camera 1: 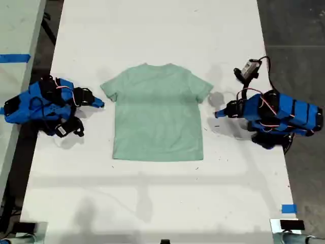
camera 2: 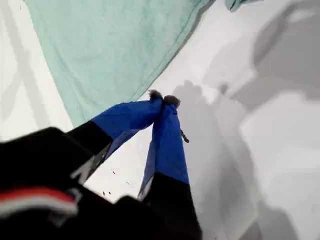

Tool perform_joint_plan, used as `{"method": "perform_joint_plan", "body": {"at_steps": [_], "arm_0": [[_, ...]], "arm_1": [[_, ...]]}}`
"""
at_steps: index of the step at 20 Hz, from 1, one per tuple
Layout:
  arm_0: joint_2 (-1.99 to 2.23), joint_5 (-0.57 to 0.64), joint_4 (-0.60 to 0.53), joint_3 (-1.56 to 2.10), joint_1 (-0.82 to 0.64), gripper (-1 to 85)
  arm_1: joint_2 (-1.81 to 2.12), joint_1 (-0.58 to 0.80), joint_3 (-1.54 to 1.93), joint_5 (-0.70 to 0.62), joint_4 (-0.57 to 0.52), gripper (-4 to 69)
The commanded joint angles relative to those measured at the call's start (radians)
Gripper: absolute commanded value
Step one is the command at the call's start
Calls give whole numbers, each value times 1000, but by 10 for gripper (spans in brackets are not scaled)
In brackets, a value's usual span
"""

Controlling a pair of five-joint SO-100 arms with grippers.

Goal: Fold tshirt

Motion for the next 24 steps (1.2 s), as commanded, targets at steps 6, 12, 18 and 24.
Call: {"method": "perform_joint_plan", "body": {"at_steps": [6, 12, 18, 24], "arm_0": [[-3, -336, -114, -11, 156, 1], [-8, -374, -115, -29, 140, 1], [-282, -360, -201, -172, 110, 1], [-664, -236, -172, -506, 49, 1]], "arm_1": [[12, -83, -46, 675, 34, -15], [12, -95, -74, 657, 52, -15], [-20, -64, -189, 611, 112, -15], [-273, 2, -436, 500, 95, -15]]}}
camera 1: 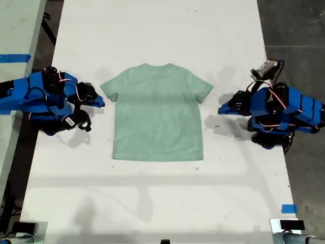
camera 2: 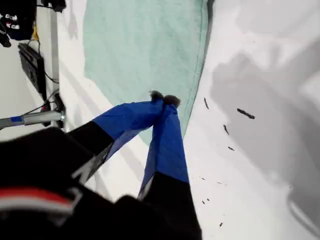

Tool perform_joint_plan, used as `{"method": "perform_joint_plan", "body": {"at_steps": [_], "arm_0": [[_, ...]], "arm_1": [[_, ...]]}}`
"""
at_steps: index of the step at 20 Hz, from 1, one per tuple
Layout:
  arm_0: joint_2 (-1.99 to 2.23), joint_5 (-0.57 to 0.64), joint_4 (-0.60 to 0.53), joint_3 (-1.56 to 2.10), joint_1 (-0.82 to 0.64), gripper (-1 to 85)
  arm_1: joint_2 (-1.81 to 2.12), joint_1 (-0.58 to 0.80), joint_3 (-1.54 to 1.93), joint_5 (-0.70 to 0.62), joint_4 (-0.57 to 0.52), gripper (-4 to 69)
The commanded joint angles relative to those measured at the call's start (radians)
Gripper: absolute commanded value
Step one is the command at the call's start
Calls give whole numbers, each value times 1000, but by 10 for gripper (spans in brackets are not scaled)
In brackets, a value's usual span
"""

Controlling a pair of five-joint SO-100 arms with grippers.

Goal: Fold tshirt

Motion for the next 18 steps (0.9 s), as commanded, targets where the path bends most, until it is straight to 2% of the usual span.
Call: {"method": "perform_joint_plan", "body": {"at_steps": [1, 9, 18], "arm_0": [[-121, 72, 37, -192, -57, 1], [-499, 276, 216, -660, -202, 1], [-870, 492, 367, -1080, -371, 1]], "arm_1": [[-152, 44, -175, -72, -26, -15], [-666, 186, -629, -324, 17, -15], [-1170, 345, -1137, -569, 175, -15]]}}
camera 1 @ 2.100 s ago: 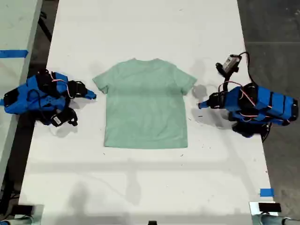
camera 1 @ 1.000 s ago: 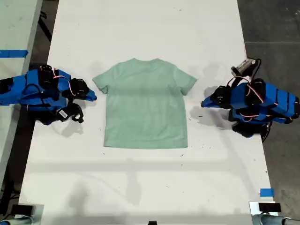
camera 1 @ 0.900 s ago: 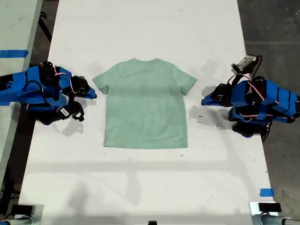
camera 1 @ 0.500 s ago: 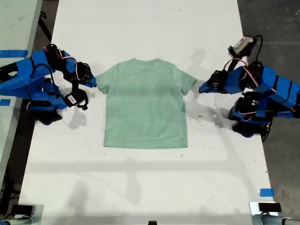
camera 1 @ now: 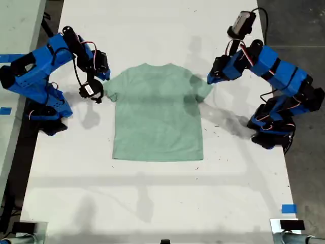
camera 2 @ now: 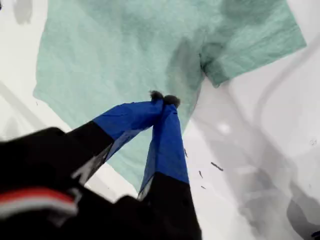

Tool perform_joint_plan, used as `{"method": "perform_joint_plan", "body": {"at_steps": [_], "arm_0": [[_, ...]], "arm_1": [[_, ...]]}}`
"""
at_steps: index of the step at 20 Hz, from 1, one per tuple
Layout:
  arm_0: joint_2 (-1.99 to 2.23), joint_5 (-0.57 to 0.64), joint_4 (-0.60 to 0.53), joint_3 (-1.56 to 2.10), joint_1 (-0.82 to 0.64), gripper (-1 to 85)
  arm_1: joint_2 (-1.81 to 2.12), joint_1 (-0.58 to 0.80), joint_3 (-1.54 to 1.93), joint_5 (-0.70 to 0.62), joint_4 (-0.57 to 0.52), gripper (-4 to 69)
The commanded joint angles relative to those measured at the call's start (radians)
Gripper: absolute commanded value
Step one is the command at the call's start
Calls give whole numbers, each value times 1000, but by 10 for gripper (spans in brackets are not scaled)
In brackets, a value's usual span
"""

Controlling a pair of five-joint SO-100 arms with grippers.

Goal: Fold tshirt

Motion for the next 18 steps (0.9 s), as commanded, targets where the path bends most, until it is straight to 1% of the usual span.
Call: {"method": "perform_joint_plan", "body": {"at_steps": [1, 4, 7, 8, 11, 14, 18], "arm_0": [[-87, 71, 61, -184, -74, 1], [-172, 123, 100, -275, -144, 1], [-225, 144, 98, -287, -179, 1], [-249, 150, 97, -288, -179, 1], [-301, 150, 97, -291, -167, 9], [-307, 150, 89, -291, -166, 1], [-316, 152, 86, -291, -160, 1]], "arm_1": [[-94, 57, -175, -77, 40, -15], [-195, 129, -245, -173, 52, -21], [-250, 207, -242, -264, 31, -7], [-267, 224, -236, -287, 25, 22], [-275, 249, -164, -314, -17, 206], [-281, 252, -25, -365, -141, 254], [-322, 282, 170, -419, -325, 249]]}}
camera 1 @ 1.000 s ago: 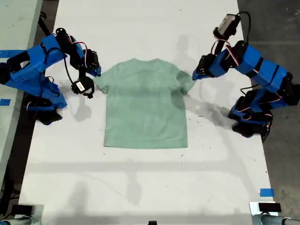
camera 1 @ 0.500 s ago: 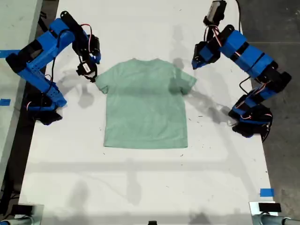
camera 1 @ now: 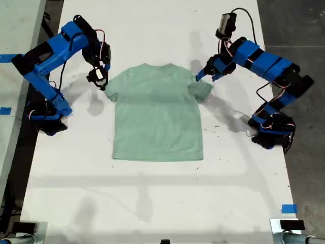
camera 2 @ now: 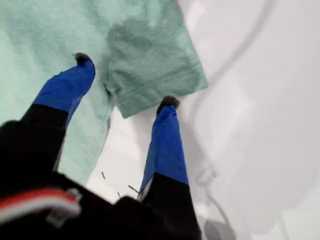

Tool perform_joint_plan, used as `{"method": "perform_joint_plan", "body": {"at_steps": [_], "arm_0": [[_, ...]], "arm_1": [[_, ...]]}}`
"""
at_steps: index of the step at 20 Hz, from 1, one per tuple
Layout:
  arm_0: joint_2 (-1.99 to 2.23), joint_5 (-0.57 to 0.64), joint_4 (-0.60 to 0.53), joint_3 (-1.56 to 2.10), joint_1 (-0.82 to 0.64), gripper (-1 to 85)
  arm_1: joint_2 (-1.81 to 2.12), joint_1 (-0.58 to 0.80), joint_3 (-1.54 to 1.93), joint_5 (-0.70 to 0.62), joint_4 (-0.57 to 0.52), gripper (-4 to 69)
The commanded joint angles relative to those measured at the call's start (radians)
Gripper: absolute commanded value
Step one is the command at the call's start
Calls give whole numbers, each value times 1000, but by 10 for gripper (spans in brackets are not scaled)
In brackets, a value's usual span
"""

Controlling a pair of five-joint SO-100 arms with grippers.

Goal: Fold tshirt

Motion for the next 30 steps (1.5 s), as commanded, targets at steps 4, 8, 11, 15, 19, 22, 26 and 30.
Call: {"method": "perform_joint_plan", "body": {"at_steps": [4, 8, 11, 15, 19, 22, 26, 30], "arm_0": [[2, 9, -12, -63, 15, 1], [2, 9, -12, -63, 17, 1], [2, 9, -14, -63, 15, 1], [-2, 9, -14, -63, 15, 1], [-6, 5, -14, -61, 21, 1], [-5, 5, -14, -61, 25, 1], [-6, 3, -21, -61, 28, 1], [-8, 0, -28, -61, 35, 1]], "arm_1": [[-126, 57, 81, -97, -207, 250], [-259, 61, 35, -130, -262, 259], [-353, 58, -11, -149, -278, 102], [-390, 57, -72, -153, -250, 19], [-365, 58, -94, -146, -224, -22], [-249, 52, -149, -132, -97, -22], [-213, -21, -430, -29, 129, -22], [-368, -158, -761, 114, 222, -22]]}}
